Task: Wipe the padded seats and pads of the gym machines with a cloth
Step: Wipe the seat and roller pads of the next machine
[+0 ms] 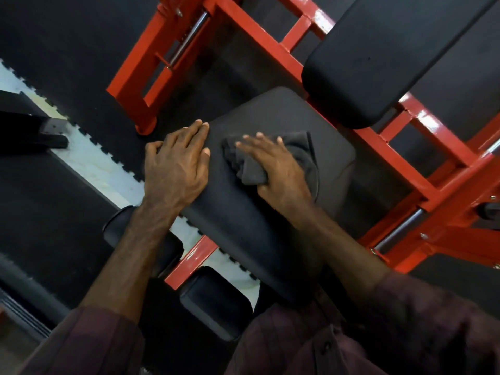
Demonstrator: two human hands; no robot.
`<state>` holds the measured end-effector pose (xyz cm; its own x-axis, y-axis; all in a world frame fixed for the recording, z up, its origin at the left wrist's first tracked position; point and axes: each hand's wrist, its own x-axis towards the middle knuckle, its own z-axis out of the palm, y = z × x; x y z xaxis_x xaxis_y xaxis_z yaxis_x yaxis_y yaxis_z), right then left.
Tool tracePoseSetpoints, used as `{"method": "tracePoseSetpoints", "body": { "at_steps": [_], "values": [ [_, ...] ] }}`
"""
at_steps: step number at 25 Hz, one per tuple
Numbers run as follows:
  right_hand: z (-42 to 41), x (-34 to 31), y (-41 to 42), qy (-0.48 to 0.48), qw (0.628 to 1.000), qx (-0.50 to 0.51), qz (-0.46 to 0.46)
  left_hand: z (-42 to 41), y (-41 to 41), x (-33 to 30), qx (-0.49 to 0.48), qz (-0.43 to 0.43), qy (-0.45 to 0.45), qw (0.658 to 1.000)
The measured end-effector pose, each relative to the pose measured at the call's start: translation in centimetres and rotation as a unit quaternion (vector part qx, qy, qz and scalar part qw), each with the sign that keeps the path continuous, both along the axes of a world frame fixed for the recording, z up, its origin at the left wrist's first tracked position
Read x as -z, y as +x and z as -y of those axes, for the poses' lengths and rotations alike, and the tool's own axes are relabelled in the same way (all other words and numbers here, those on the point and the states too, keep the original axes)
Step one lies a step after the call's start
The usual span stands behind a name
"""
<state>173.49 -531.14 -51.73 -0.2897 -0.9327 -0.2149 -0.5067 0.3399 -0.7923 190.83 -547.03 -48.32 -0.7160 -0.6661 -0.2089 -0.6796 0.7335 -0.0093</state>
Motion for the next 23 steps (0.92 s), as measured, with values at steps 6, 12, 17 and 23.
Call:
{"method": "tracePoseSetpoints", "body": {
  "at_steps": [6, 12, 17, 23],
  "values": [
    [-6.1, -1.1, 1.1, 0.03, 0.998, 0.061, -0.013, -0.4, -0.5, 0.0, -0.012, 0.001, -0.002, 1.0],
    [-4.8, 1.3, -2.7, 0.049, 0.993, 0.106, -0.016, -0.5, -1.6, -0.2, 0.009, 0.009, 0.026, 1.0],
    [-8.3, -0.7, 1.1, 0.005, 0.999, 0.052, -0.012, -1.2, -3.7, 0.5, 0.026, 0.051, 0.018, 0.998],
    [-9.0, 0.3, -0.8, 0.059, 0.984, 0.168, -0.02, -1.5, -4.3, 1.0, 0.017, 0.05, 0.023, 0.998]
  ]
}}
